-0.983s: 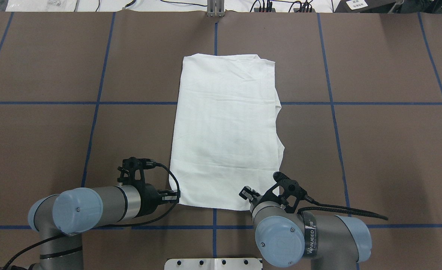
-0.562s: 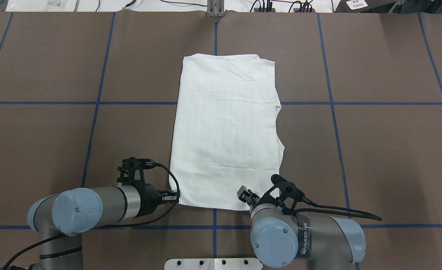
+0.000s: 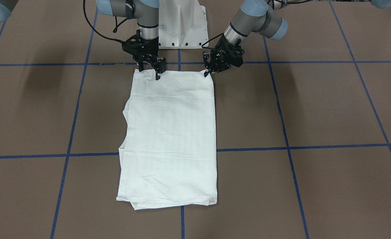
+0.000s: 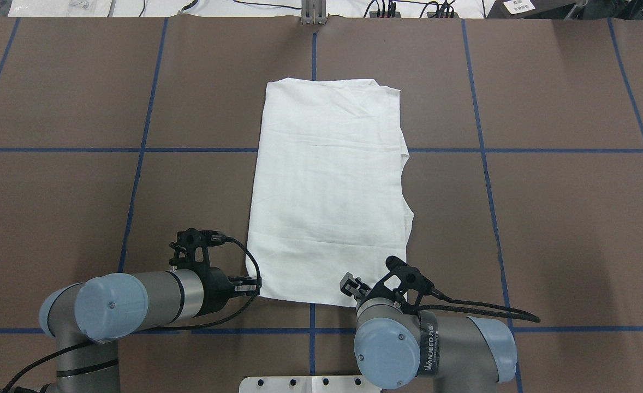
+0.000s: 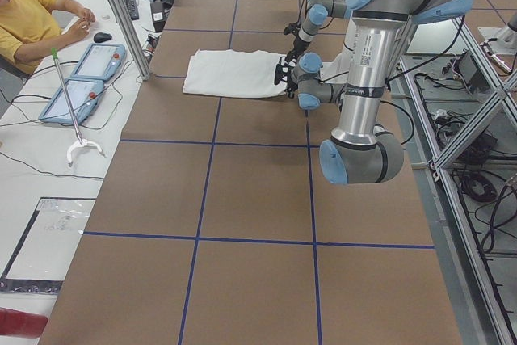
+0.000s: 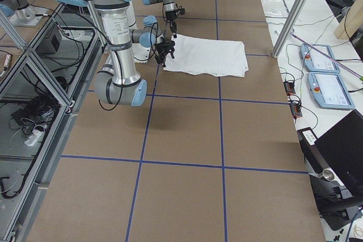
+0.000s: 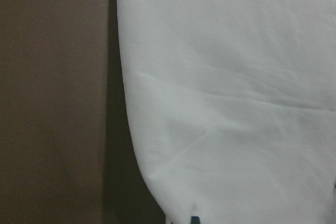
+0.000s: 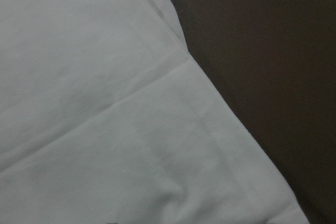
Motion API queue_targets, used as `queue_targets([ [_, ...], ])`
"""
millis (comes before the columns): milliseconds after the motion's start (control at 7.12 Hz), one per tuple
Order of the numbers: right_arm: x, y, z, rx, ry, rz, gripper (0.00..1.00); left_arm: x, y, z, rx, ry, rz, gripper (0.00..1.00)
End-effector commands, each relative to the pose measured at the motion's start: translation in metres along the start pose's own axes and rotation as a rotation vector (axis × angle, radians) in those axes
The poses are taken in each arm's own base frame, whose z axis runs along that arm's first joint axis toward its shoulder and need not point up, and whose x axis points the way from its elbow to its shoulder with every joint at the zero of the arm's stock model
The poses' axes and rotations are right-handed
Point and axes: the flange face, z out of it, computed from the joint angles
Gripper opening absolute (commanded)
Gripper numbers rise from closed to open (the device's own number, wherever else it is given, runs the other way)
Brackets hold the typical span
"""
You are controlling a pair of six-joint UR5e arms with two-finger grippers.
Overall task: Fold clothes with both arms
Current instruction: 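Lower both grippers and grasp the near edge corners of the shirt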
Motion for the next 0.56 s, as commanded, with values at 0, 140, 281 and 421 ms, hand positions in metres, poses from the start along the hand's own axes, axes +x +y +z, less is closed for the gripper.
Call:
queue_targets([
  [0,-0.0095,0.0033,-0.0068,-0.01,-0.015,0.016,0.45,-0.0004,0.0001,-0.0002,0.0,0.0,0.0,0.0],
  [140,-0.0144,0.0038,-0.011,-0.013,-0.025,0.025,0.03,-0.0004,0.0001,-0.0002,0.0,0.0,0.0,0.0],
  [281,-0.0145,0.0038,-0.011,-0.013,-0.025,0.026,0.0,0.0005,-0.0001,-0.0002,0.0,0.001,0.0,0.0],
  [421,-0.0143,0.0039,-0.0103,-0.012,-0.024,0.029,0.0,0.0005,-0.0001,-0.0002,0.0,0.001,0.0,0.0],
])
